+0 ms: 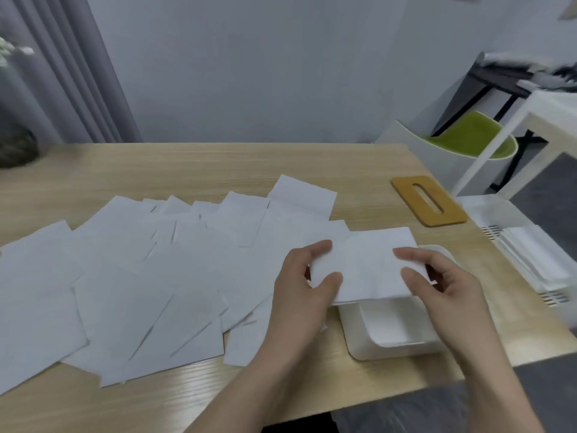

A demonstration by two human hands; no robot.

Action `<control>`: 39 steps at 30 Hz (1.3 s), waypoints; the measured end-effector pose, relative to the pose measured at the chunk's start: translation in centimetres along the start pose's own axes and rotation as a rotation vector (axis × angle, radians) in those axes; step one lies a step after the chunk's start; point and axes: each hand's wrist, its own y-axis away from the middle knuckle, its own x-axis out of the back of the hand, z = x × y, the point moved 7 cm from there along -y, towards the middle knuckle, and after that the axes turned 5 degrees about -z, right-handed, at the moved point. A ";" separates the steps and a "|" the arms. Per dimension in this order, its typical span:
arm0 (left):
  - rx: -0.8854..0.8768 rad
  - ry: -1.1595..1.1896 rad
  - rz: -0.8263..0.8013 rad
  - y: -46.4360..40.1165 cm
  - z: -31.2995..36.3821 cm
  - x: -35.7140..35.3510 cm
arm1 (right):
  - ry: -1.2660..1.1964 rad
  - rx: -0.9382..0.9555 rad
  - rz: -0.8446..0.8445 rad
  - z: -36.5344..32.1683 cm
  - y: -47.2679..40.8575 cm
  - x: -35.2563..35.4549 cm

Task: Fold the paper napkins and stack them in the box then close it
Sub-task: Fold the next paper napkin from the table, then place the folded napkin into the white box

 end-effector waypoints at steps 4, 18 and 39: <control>-0.034 -0.108 -0.007 0.3 -0.1 -3.1 | 0.084 -0.007 0.078 1.0 0.6 3.1; -0.336 -0.830 0.006 1.5 1.3 -7.2 | 0.621 0.017 0.187 2.8 1.6 6.3; -0.356 -1.260 -0.150 1.1 2.0 -8.1 | 0.929 0.043 0.136 2.8 1.4 5.2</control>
